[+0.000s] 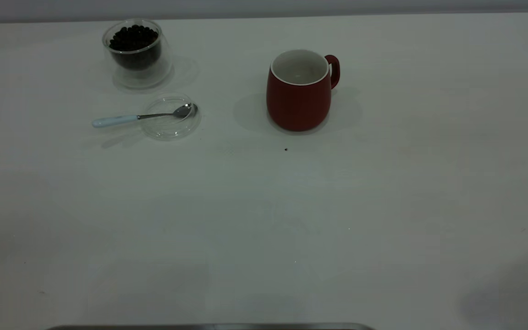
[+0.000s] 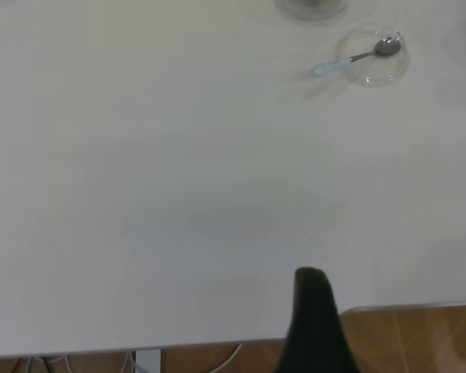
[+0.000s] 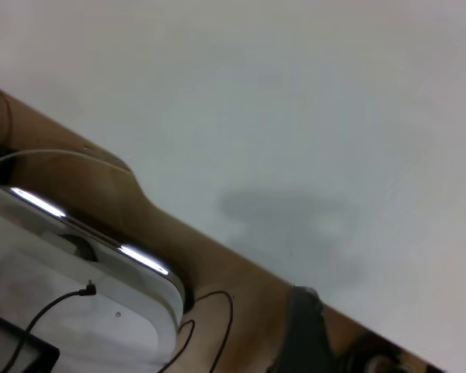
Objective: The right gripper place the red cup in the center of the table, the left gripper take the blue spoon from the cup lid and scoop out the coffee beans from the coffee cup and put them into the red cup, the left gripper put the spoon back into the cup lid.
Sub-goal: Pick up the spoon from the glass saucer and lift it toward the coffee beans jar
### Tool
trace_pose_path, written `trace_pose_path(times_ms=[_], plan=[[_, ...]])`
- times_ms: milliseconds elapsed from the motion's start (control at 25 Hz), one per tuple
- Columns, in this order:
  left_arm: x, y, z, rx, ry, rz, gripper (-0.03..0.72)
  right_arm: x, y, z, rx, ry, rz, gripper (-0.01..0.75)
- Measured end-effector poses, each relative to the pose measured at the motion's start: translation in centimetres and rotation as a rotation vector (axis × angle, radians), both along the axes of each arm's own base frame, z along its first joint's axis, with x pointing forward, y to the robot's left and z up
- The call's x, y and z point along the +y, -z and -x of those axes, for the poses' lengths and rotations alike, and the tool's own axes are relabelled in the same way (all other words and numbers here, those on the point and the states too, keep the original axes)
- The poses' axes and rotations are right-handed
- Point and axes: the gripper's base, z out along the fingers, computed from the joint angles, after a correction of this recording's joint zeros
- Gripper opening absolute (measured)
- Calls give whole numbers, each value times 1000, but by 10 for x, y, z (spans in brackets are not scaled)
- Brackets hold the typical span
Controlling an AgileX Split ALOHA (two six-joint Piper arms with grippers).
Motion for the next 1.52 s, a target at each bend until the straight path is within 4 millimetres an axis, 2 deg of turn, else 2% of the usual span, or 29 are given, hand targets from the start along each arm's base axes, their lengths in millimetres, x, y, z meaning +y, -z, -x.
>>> trace_pose_path(times_ms=[200, 360, 600, 800, 1040, 1520], plan=[[0, 0, 0, 0, -1, 2, 595, -23, 12, 52, -123, 20, -49, 595], [0, 0, 0, 0, -1, 2, 595, -43, 26, 87, -263, 117, -76, 596], [0, 0, 0, 0, -1, 2, 595, -51, 44, 115, -457, 269, -138, 594], [0, 0, 0, 0, -1, 2, 595, -53, 55, 127, -524, 355, -143, 594], [0, 0, 0, 0, -1, 2, 595, -51, 72, 128, -522, 435, -148, 592], [0, 0, 0, 0, 0, 0, 595, -52, 73, 127, -526, 445, -125, 591]])
